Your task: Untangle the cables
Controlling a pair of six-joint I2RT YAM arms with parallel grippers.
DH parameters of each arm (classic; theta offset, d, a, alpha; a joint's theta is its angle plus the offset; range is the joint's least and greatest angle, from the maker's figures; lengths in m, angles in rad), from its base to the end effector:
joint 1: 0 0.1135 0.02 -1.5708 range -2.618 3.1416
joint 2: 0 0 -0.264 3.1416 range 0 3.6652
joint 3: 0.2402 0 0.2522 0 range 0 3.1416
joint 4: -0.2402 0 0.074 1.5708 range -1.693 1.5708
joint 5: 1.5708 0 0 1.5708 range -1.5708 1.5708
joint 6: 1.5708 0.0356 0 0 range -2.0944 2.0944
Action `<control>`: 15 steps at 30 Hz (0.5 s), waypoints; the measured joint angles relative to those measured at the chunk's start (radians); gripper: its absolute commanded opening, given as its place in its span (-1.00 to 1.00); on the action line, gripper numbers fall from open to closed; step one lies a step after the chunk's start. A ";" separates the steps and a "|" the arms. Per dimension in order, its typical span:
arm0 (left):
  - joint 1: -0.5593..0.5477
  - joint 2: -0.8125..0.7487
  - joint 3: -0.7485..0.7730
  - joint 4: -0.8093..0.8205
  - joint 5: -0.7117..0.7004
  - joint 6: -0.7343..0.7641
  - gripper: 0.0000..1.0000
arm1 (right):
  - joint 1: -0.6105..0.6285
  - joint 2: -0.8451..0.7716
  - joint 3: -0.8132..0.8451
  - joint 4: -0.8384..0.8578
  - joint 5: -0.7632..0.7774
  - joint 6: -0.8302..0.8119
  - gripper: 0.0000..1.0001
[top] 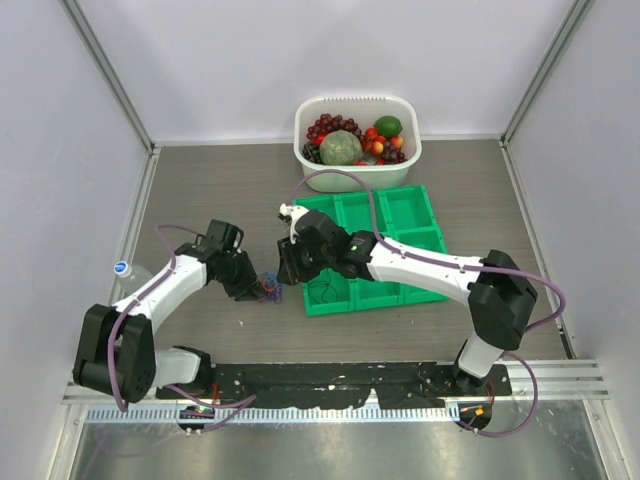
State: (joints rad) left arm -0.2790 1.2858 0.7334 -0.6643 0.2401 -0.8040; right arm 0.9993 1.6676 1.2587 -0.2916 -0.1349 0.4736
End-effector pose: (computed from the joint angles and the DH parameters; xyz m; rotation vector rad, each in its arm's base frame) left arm 0.2125 -0.0697 0.1875 -0.6938 2.8241 -0.5687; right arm 0.2003 0.3203 0.2635 -0.7072 2.3339 0.8831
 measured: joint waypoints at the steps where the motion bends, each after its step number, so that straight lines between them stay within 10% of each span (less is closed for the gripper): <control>1: 0.000 -0.003 -0.010 0.010 0.000 -0.003 -0.39 | 0.000 0.007 0.000 0.009 -0.005 0.000 -0.25; 6: 0.000 -0.031 -0.023 0.040 -0.004 -0.024 -0.37 | -0.002 0.074 0.015 0.066 -0.027 0.021 -0.30; 11: 0.001 -0.141 -0.037 0.020 -0.012 -0.051 0.26 | -0.002 0.162 0.051 0.111 -0.029 0.084 -0.34; 15: 0.005 -0.305 -0.070 -0.046 -0.033 -0.084 0.18 | -0.003 0.230 0.095 0.130 -0.024 0.133 -0.43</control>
State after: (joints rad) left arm -0.2745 0.9806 0.6636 -0.7105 0.2070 -0.8879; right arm 0.9958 1.8977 1.3540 -0.1616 -0.1585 0.6067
